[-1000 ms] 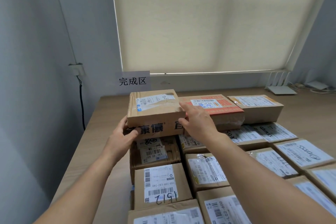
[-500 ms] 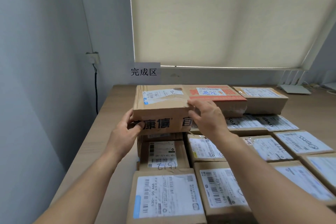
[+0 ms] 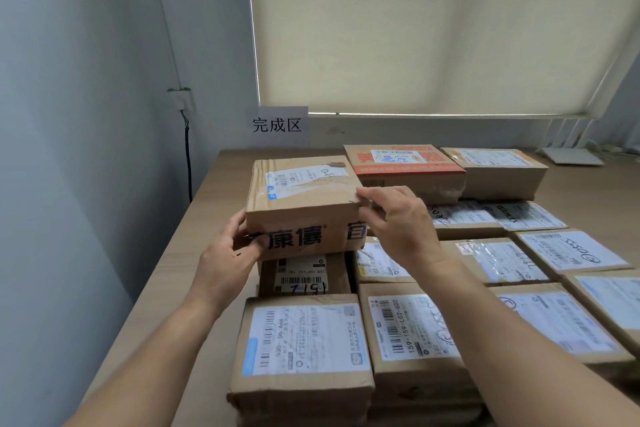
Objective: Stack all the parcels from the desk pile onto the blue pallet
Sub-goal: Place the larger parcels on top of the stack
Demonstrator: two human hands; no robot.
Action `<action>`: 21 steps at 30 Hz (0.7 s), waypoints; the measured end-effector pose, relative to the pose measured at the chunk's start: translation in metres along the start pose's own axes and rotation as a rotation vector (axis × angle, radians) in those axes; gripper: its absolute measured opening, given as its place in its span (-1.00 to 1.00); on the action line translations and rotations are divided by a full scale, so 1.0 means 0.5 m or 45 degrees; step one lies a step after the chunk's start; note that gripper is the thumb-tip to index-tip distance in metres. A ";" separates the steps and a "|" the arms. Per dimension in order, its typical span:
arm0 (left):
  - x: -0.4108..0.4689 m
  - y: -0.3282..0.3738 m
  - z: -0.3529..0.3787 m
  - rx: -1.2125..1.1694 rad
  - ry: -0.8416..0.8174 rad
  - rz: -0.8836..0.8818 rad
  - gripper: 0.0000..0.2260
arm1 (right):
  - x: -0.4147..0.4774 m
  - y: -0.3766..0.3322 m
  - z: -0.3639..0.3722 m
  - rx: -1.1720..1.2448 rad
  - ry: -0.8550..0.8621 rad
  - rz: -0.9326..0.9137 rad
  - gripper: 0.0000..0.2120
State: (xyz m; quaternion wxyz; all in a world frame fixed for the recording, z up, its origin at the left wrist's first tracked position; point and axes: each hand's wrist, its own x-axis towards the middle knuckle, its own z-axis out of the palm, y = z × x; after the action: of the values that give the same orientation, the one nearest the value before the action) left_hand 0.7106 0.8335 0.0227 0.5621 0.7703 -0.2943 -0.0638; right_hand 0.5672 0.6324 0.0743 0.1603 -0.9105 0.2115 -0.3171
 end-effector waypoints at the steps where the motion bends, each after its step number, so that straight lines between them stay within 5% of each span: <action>1: -0.002 -0.001 0.000 0.004 -0.004 -0.002 -0.57 | -0.004 0.003 0.000 0.004 0.001 -0.006 -0.69; 9: -0.002 -0.004 0.008 0.032 -0.127 -0.065 -0.47 | -0.018 0.004 0.005 0.265 -0.244 0.300 -0.43; 14: 0.018 -0.003 0.003 -0.005 -0.175 -0.125 -0.56 | -0.017 0.014 0.022 0.257 -0.409 0.418 -0.73; 21: 0.024 -0.011 0.001 0.060 -0.186 -0.071 -0.67 | -0.012 0.014 0.031 0.216 -0.408 0.410 -0.78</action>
State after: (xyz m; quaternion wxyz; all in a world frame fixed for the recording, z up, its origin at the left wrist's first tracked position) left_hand 0.7223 0.8281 0.0202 0.5189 0.7845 -0.3144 -0.1285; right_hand 0.5708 0.6317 0.0566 0.3163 -0.8869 0.2985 -0.1556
